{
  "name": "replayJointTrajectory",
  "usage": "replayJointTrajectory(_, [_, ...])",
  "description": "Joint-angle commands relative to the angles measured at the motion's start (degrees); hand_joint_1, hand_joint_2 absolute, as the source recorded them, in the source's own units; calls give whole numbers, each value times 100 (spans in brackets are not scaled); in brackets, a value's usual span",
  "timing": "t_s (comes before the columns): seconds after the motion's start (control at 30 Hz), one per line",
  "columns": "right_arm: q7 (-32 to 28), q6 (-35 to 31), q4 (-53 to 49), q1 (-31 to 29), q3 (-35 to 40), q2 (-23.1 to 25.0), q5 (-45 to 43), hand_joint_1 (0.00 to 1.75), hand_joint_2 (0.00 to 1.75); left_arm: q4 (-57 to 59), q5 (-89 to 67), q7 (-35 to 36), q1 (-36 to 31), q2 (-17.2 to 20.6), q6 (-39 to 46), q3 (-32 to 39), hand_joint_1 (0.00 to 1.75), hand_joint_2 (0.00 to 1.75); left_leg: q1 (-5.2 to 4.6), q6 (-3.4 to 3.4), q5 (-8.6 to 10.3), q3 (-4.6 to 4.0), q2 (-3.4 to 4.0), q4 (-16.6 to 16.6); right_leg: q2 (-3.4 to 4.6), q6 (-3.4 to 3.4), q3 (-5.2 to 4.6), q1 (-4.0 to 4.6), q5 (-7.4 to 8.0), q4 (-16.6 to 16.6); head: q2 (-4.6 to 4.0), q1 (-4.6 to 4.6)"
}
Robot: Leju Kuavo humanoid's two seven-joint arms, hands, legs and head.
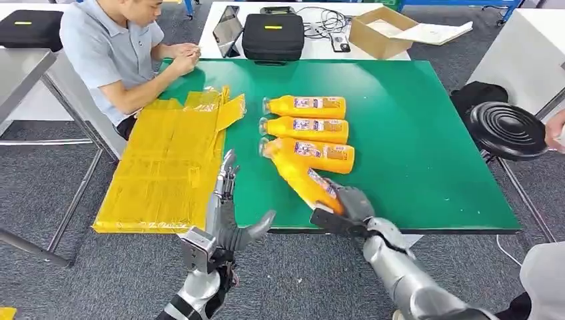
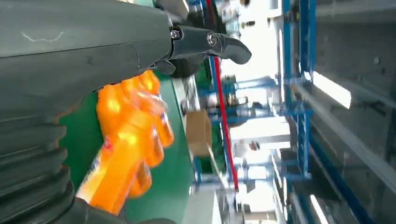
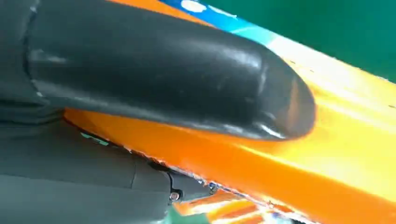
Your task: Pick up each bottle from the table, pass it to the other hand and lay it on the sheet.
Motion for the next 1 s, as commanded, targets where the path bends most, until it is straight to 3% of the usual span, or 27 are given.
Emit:
replayJointTrajectory(0.03, [-83,-363,-1532,1087,268,41,-1474,175,0,454,169,-27,-74,-92,622,610,0,175,8,-12,11,-24,-21,-11,-24,-16,-18,9,2,-10,0,0])
replayJointTrajectory(0.4, [-83,-602,-1679,1146,495,-20,-1725,175,0,625,217,50,-109,-102,753,696,0,175,5,-4,7,-91,-10,-5,-9,-7,-81,-1,-3,0,0,0])
replayJointTrajectory(0.57, [-83,-1316,-2736,1369,1081,-314,-2531,175,0,768,486,132,-140,-88,679,730,0,175,4,-7,4,-108,-11,-1,-10,-11,-96,-1,-6,3,0,0])
replayJointTrajectory(0.7, [-83,-1527,-3750,1566,1437,-520,-2490,175,0,986,838,761,-222,159,-500,286,0,175,0,-4,9,-139,-12,0,-10,-5,-129,-5,-1,6,0,0])
replayJointTrajectory(0.8, [-83,-1533,-3741,1568,1433,-503,-2476,175,0,1020,839,754,-196,159,-515,278,0,175,3,-5,7,-136,-10,-1,-7,-7,-127,-3,-2,3,0,0])
replayJointTrajectory(0.87, [-83,-1596,-4142,1556,1788,-661,-2357,175,0,1098,882,981,-232,316,-1387,28,0,175,2,-5,6,-136,-12,-3,-10,-8,-128,-2,-3,2,0,0])
replayJointTrajectory(1.0, [-83,-1627,-4420,1532,2194,-704,-2100,175,0,1140,857,1234,-226,381,-2109,-172,0,175,2,-5,5,-140,-7,-1,-5,-8,-132,-3,-4,5,0,0])
